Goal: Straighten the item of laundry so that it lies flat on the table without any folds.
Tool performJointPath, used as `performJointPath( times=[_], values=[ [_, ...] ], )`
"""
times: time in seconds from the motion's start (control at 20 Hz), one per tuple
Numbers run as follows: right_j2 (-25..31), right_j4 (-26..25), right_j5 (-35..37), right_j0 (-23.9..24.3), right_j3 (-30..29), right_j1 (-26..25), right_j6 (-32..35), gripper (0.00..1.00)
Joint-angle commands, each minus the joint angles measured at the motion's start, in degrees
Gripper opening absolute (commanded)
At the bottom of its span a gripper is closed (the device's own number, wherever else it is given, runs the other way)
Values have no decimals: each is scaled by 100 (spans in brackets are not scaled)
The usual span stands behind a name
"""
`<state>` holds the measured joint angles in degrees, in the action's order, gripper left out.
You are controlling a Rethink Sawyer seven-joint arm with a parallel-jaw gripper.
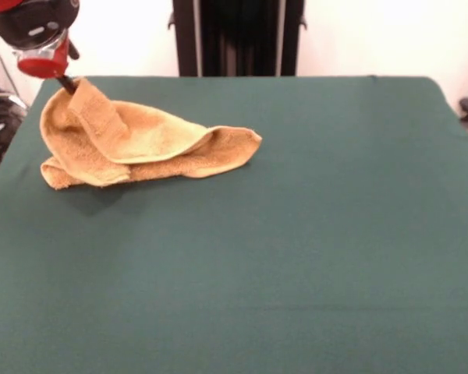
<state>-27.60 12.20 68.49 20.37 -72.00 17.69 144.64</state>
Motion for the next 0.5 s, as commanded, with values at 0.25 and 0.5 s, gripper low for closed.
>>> performJointPath(
  times=[0.25,0.5],
  values=[
    [961,214,-980,-152,-218,-134,312,100],
    [1252,249,-2082,10,-493,-136,67,100]
  ],
)
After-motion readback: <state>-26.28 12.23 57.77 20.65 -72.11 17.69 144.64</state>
